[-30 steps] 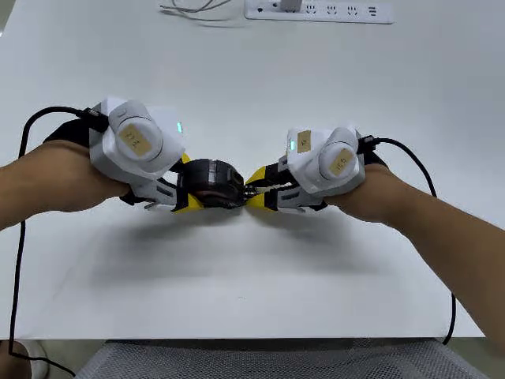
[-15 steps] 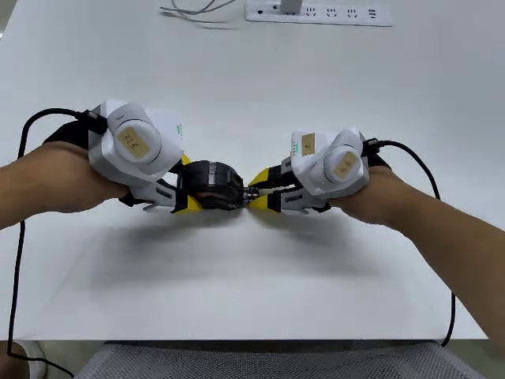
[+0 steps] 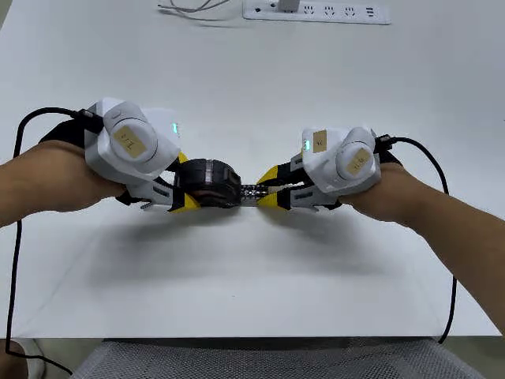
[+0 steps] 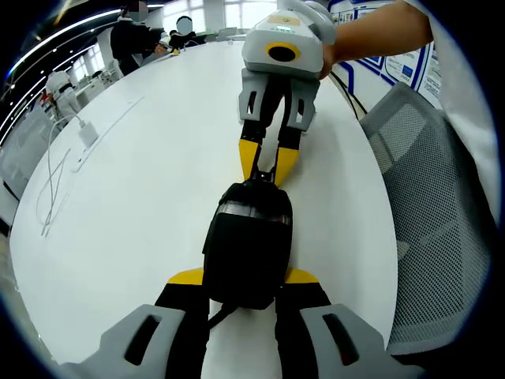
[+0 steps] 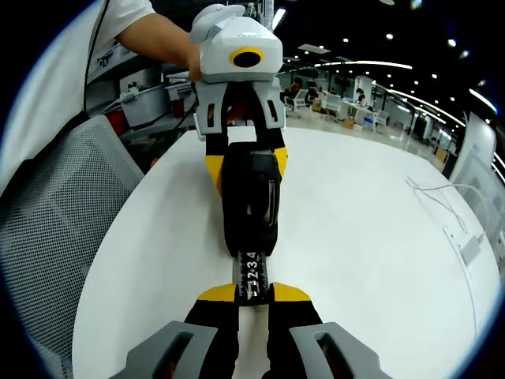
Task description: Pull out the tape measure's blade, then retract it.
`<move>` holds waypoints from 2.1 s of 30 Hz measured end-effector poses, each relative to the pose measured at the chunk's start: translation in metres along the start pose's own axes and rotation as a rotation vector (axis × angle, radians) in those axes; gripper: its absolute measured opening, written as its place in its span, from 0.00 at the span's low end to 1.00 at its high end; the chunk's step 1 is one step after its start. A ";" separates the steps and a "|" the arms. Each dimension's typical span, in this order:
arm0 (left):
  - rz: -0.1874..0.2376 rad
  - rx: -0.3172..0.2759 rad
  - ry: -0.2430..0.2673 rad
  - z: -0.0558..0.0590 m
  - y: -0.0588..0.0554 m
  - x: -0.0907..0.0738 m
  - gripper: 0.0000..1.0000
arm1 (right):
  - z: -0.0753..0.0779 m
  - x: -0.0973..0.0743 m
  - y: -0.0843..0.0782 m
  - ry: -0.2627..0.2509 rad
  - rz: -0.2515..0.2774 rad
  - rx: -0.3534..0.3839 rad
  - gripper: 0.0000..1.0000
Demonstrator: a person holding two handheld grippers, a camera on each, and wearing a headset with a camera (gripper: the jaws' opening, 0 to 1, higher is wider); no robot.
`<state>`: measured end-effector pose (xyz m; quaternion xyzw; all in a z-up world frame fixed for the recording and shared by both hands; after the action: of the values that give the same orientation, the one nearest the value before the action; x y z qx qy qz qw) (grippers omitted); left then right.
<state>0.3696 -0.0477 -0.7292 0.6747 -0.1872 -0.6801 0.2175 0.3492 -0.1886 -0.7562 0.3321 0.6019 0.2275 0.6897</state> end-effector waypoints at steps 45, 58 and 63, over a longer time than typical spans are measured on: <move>-0.002 0.000 -0.002 0.000 0.000 0.001 0.27 | 0.004 -0.036 -0.030 -0.025 -0.069 0.009 0.09; -0.005 -0.003 -0.002 0.000 0.001 0.001 0.27 | 0.004 -0.046 -0.039 -0.036 -0.091 0.015 0.09; -0.005 -0.002 -0.002 0.000 0.001 0.001 0.27 | 0.003 -0.049 -0.042 -0.040 -0.099 0.015 0.09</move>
<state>0.3695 -0.0489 -0.7295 0.6742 -0.1851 -0.6816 0.2161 0.3403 -0.2525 -0.7529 0.3116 0.6054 0.1816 0.7095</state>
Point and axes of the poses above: the centre of the closed fingertips' face, and the gripper's own axes: x roughly forward along the fingers, z roughly to its right, y roughly out of its top, the point moved 5 cm from there along -x, roughly backward along the fingers, and after that the axes turned 3 degrees about -y, right-handed, at the moved point
